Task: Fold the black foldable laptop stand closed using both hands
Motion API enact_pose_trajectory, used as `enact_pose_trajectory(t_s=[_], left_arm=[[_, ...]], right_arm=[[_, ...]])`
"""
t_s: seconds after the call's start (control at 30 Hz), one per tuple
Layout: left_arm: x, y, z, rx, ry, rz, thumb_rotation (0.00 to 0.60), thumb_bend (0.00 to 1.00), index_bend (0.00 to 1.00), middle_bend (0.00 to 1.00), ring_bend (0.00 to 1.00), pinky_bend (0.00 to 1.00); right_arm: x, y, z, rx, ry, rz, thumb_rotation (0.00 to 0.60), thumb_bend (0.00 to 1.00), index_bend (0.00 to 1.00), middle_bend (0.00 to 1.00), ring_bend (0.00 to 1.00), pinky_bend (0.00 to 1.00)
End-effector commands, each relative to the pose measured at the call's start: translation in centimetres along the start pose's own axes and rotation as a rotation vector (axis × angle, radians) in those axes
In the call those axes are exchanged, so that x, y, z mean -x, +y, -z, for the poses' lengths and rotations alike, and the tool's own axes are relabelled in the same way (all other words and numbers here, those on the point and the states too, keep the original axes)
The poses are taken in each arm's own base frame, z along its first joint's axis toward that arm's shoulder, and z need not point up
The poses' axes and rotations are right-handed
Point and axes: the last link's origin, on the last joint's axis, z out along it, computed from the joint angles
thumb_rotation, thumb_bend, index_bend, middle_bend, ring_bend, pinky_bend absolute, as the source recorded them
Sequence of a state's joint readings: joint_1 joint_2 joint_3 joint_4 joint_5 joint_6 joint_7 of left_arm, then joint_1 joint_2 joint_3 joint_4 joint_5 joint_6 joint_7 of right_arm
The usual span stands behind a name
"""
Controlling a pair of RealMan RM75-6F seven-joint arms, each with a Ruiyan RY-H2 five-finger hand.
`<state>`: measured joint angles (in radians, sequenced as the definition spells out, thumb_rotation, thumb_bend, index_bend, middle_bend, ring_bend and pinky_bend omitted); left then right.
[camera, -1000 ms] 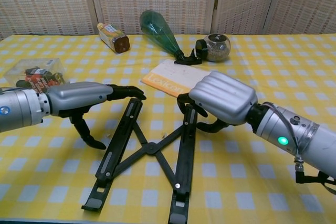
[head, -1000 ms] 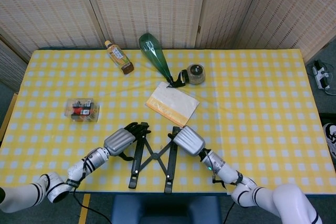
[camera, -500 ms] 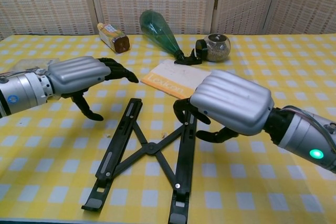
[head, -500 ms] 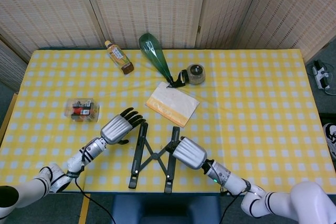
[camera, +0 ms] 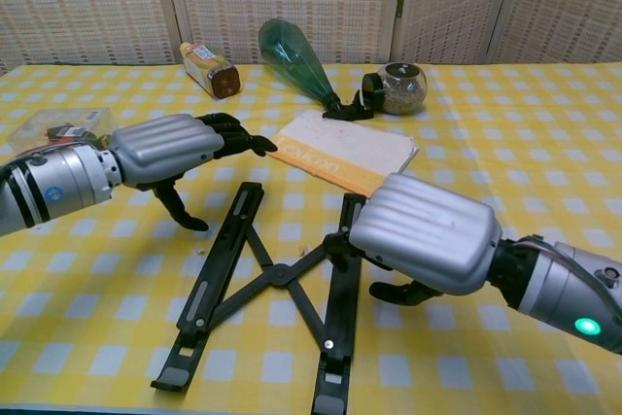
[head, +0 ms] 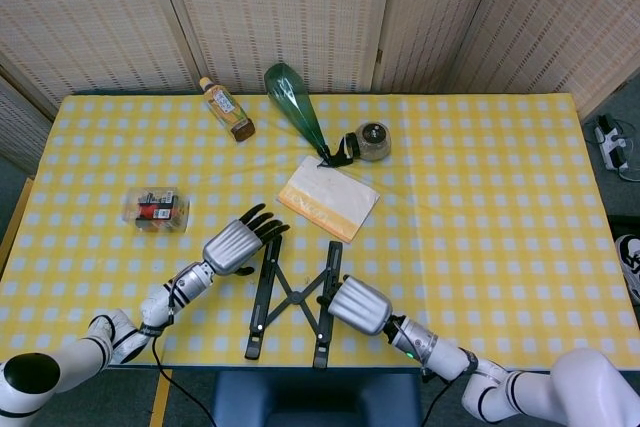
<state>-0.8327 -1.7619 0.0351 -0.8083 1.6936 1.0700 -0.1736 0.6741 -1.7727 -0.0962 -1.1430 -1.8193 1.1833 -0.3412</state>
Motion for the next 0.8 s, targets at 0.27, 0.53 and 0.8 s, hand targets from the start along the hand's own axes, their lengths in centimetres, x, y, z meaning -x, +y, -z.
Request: enact_pose_trajectory(t_s=[0.27, 0.53, 0.8], left_arm=[[0.7, 0.3, -0.5, -0.015, -0.012, 0.053, 0.600, 0.11, 0.09, 0.18, 0.12, 0.05], [0.9, 0.6, -0.8, -0.019, -0.013, 0.089, 0.600, 0.11, 0.08, 0.17, 0.12, 0.05], [1.0, 0.9, -0.8, -0.024, -0.020, 0.137, 0.600, 0.11, 0.08, 0.16, 0.12, 0.05]], right_arm=[[0.4, -0.3, -0.1, -0.007, -0.010, -0.004, 0.600, 0.33, 0.49, 0.71, 0.80, 0.80], [0.7, -0.6, -0.6, -0.019, -0.010, -0.003, 0.600, 0.33, 0.49, 0.71, 0.80, 0.80], [1.2, -0.7, -0.8, -0.031, -0.007, 0.018, 0.600, 0.33, 0.49, 0.71, 0.80, 0.80]])
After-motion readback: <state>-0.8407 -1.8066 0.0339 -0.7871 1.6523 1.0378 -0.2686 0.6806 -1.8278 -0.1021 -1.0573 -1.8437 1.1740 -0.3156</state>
